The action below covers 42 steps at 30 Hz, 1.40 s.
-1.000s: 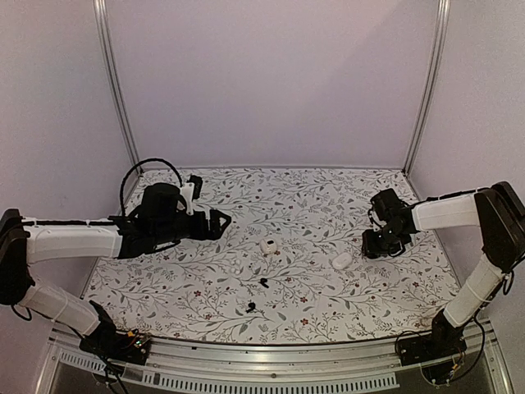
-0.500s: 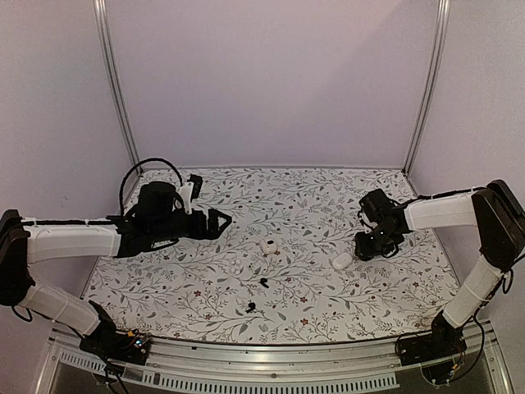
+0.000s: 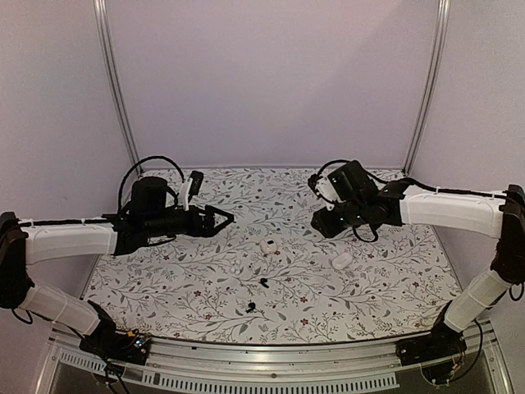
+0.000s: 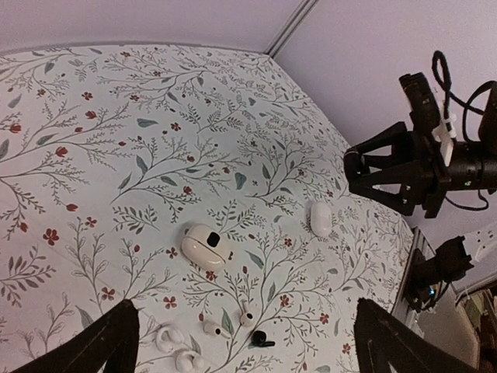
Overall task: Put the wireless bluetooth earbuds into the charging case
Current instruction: Pass from the right arm to the left
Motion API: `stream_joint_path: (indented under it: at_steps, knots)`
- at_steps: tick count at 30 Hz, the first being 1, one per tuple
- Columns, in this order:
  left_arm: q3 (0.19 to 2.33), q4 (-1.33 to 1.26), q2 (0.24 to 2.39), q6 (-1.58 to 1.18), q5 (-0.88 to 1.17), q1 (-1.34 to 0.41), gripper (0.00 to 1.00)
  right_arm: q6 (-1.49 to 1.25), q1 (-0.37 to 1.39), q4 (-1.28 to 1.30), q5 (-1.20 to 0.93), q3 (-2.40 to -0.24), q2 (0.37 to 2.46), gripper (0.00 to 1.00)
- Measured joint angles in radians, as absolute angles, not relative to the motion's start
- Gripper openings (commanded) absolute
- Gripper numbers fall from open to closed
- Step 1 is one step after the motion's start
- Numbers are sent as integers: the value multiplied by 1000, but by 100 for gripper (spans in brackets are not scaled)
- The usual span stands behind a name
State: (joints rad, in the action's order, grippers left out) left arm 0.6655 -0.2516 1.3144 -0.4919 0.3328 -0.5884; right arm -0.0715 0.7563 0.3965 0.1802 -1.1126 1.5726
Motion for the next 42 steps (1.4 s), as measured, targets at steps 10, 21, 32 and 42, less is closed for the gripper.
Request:
stream_joint_path:
  at_steps: [10,21,32,42]
  knots:
    - [722,-249,1344,-523,554,-609,75,138,1059,358,185,-1174,1547,26]
    - [742,-235,1431,-523,735,-706,69,263,1186,369,180,-1174,1547,25]
    - [785,-218,1496,-517,888,-773,65,339,1297,414,223,-1171,1518,23]
    - [798,-193,1526,-488,943,-850,58,364,1343,446,256,-1171,1518,23]
